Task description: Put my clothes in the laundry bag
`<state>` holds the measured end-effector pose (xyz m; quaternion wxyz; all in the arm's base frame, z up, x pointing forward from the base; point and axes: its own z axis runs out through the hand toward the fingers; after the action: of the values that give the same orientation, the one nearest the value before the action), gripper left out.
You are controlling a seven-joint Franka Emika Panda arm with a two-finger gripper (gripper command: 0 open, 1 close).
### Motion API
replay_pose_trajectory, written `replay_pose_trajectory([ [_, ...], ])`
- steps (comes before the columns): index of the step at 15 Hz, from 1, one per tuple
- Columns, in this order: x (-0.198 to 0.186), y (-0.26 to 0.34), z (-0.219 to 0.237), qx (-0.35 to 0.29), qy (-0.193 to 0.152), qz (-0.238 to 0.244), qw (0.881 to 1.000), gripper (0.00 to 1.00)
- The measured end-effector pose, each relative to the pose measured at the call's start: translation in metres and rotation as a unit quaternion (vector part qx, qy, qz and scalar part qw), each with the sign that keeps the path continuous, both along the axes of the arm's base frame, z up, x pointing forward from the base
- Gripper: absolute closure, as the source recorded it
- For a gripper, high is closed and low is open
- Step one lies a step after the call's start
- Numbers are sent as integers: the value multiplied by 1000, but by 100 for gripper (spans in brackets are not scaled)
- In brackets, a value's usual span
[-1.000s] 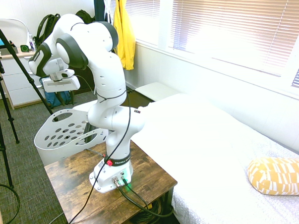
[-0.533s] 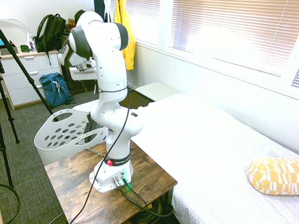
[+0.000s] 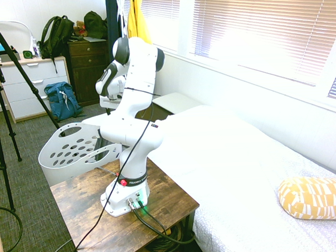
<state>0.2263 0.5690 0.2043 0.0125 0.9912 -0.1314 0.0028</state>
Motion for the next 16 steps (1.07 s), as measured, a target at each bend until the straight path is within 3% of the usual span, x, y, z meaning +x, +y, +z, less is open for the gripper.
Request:
replay_pose_trajectory([
  [6, -5, -11, -56, -67, 63, -41, 995, 0],
  [10, 5, -18, -48, -121, 121, -85, 982, 0],
  [11, 6, -16, -45, -126, 128, -89, 980, 100],
  [16, 0, -14, -43, -135, 143, -97, 976, 100],
])
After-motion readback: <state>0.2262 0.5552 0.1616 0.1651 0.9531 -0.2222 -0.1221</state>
